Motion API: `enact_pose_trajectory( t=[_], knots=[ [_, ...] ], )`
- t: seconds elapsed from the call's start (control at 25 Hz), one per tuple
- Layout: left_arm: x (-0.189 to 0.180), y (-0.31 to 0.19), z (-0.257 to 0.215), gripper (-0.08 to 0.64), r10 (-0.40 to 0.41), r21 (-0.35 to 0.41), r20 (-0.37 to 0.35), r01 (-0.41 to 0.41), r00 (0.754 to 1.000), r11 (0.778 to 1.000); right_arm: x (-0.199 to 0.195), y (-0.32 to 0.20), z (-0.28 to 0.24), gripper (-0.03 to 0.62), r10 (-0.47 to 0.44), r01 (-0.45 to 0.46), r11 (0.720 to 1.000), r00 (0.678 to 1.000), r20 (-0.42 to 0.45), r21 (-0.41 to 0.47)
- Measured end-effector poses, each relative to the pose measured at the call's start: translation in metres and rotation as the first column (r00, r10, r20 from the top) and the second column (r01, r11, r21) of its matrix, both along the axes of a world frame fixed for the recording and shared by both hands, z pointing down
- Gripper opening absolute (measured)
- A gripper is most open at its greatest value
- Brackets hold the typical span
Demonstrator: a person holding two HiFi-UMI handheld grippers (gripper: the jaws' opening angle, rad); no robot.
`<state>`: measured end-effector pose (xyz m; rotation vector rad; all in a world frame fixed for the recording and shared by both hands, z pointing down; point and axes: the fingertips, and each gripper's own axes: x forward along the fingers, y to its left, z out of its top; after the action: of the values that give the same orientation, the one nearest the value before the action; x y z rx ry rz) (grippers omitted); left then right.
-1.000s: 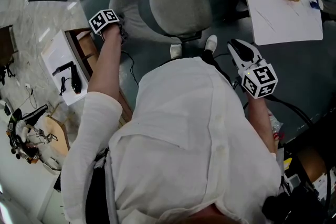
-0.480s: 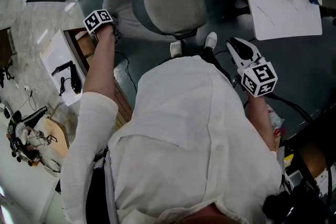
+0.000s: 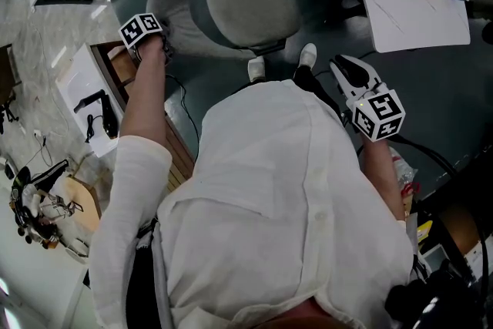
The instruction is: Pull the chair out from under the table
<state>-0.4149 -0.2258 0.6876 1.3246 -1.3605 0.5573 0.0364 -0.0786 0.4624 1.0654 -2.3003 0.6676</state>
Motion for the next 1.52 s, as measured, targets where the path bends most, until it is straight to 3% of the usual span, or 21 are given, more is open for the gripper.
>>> enact_pose_trajectory(
  t=[0.36,0.6,0.88,1.04,1.12,1.32,1.52],
  knots=[
    [-0.004,0.002,0.002,0.095,0.042,0.012,0.055,-0.043,0.998,0.999,-0.006,0.011,-0.002,0.067,0.013,-0.013,1.000,1.000,-0.009,0.001],
    [-0.011,0.002,-0.003,0.110,0.024,0.057,0.080,-0.029,0.996,0.998,-0.003,0.011,-0.003,0.067,0.007,-0.007,1.000,1.000,-0.010,0.002],
    [-0.018,0.002,-0.044,0.127,0.012,0.178,0.225,-0.053,0.974,0.983,0.008,0.002,-0.005,0.067,-0.031,0.031,0.999,0.999,0.004,0.024],
    [-0.021,0.017,-0.088,0.127,-0.031,0.285,0.325,-0.067,0.945,0.956,0.014,0.000,-0.009,0.063,-0.078,0.077,0.996,0.997,0.021,0.046],
    [-0.013,0.028,-0.113,0.127,-0.054,0.346,0.333,-0.068,0.942,0.936,0.020,-0.001,-0.012,0.057,-0.104,0.102,0.993,0.994,0.030,0.060],
    [0.048,0.069,-0.167,0.114,-0.019,0.442,0.245,-0.094,0.969,0.892,0.041,0.007,-0.021,0.037,-0.166,0.162,0.983,0.985,0.049,0.081],
    [0.148,0.119,-0.209,0.008,0.096,0.518,0.189,-0.182,0.977,0.836,0.060,0.024,-0.020,0.029,-0.230,0.223,0.971,0.970,0.083,0.087]
  ],
)
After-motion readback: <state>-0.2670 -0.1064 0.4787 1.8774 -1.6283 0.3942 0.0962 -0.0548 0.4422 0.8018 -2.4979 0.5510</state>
